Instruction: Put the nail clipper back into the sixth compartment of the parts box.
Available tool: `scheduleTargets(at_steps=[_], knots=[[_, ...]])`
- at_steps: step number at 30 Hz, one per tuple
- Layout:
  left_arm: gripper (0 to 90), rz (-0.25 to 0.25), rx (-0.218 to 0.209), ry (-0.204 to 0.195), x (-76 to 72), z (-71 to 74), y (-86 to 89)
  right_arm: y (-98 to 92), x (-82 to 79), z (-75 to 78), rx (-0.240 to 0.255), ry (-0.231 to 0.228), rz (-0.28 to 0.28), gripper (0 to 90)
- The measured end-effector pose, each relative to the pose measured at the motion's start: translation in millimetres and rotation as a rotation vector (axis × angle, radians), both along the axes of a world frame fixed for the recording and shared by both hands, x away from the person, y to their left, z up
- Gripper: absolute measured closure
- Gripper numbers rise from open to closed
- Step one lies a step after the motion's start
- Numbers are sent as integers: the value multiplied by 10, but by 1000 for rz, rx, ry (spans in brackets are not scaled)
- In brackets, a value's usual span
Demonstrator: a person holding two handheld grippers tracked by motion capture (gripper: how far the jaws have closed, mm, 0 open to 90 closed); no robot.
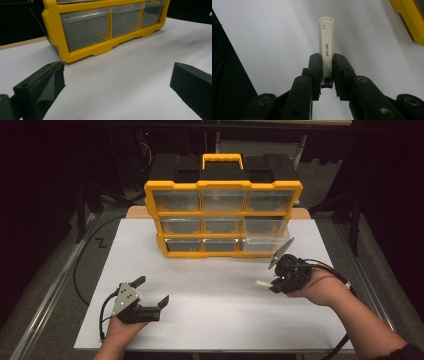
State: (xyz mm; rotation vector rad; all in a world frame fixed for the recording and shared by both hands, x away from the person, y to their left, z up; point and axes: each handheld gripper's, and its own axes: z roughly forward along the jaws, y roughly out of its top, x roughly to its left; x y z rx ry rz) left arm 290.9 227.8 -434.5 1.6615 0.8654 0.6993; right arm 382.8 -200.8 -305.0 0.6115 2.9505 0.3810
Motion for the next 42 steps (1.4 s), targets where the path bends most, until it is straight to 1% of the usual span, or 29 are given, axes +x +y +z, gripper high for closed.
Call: scheduleTargets(at_steps=[3,4,6,13,17,22,23,32,34,37,41,42], knots=[[4,1,0,0,-1,1,2,8,0,35,-4,-3,-1,796],[4,0,1,-1,0,1,3,10,2,42,4,-2,1,796],[4,0,2,0,0,0,3,15,4,66,-7,-4,4,796],[4,-7,2,-1,-4,-3,-13,27,24,143,-4,-9,4,796],[4,-6,-1,-2,-6,2,-2,45,38,202,-13,-14,6,796],[4,-7,-4,-3,-9,2,-4,62,56,277,-6,-18,3,796],[4,-7,-3,-1,-10,3,-2,65,59,297,-14,-18,4,795],[4,-7,-4,-2,-12,3,10,83,96,427,-22,-28,11,796],[4,-8,-6,-4,-12,0,4,88,107,455,-29,-32,14,796],[4,-12,-2,-3,-11,-1,2,100,115,486,-20,-28,11,796],[4,-12,-3,-3,-10,-2,3,116,126,543,-26,-29,18,796],[4,-11,-3,-3,-10,-2,3,119,126,555,-21,-28,15,796]])
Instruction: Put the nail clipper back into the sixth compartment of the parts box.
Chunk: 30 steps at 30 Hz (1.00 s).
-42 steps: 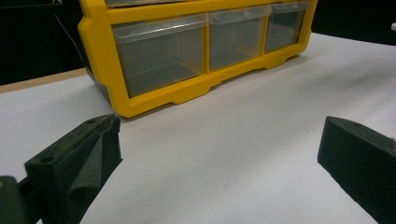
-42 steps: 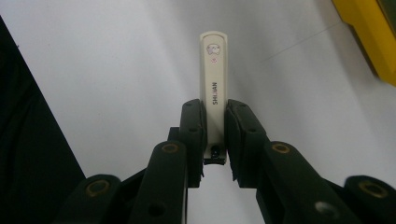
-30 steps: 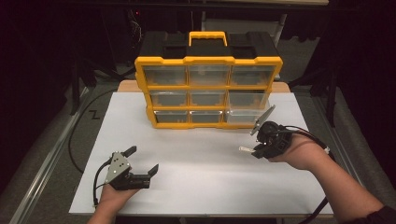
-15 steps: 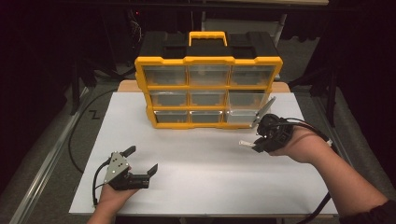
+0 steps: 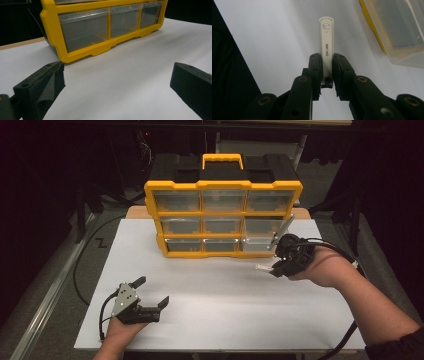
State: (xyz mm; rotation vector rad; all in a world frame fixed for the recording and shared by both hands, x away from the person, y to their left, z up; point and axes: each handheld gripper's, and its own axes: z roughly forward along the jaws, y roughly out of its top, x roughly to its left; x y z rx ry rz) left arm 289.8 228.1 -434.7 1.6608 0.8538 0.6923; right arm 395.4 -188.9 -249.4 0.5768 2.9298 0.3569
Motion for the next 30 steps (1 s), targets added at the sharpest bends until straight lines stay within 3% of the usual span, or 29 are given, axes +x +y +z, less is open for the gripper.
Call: scheduleTargets(at_steps=[30], knots=[[4,-8,-11,-1,-11,5,-2,25,155,475,8,-37,-12,796]])
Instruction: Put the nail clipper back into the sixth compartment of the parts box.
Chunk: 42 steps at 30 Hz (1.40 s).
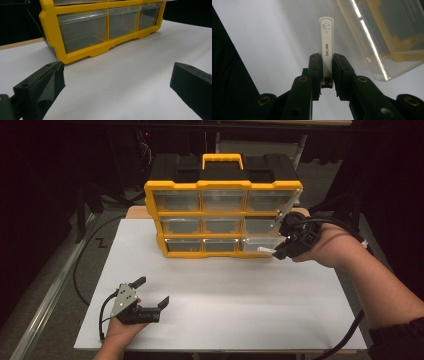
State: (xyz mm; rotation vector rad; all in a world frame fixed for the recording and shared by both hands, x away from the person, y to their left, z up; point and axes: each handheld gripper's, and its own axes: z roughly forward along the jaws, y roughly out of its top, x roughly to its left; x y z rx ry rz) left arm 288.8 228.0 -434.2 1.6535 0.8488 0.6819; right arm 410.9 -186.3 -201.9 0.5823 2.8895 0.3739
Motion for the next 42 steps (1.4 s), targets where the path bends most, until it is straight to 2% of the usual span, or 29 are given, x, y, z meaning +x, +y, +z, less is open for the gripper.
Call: scheduleTargets(at_steps=[5,17,33,42], knots=[[4,-3,6,3,1,-4,-2,39,46,94,4,-8,3,796],[4,-1,2,3,3,-3,10,152,166,191,-1,-21,3,796],[4,4,-6,1,9,-5,30,174,395,206,-6,-27,-24,796],[4,3,-7,-1,5,-1,35,207,491,184,-26,-30,-29,795]])
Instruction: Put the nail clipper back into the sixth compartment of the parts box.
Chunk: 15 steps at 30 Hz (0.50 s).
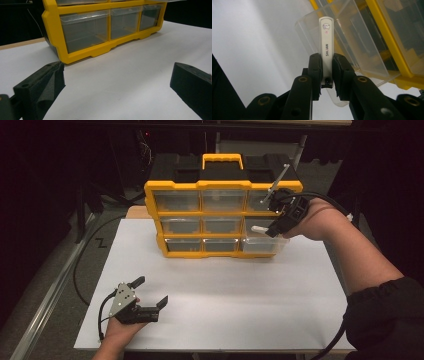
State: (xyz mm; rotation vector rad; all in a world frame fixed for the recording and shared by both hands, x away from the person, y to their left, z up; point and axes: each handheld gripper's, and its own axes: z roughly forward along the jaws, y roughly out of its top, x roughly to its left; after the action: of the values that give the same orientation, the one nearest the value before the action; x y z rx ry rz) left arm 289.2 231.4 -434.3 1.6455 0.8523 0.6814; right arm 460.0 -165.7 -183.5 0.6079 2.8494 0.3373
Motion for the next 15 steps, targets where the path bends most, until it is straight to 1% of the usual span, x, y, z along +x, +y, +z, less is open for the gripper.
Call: scheduleTargets(at_steps=[2,6,10,12,15], knots=[[4,0,-2,-1,-1,0,0,0,33,-13,-9,-3,6,795],[4,2,-4,0,-3,4,11,-12,87,-37,-17,-2,-15,795],[4,3,-2,1,-1,2,15,-32,141,-47,-11,-6,-17,795],[4,3,0,1,-1,1,13,-38,160,-59,-10,-3,-26,795],[4,2,1,2,1,-1,13,-45,188,-71,-18,-3,-26,795]])
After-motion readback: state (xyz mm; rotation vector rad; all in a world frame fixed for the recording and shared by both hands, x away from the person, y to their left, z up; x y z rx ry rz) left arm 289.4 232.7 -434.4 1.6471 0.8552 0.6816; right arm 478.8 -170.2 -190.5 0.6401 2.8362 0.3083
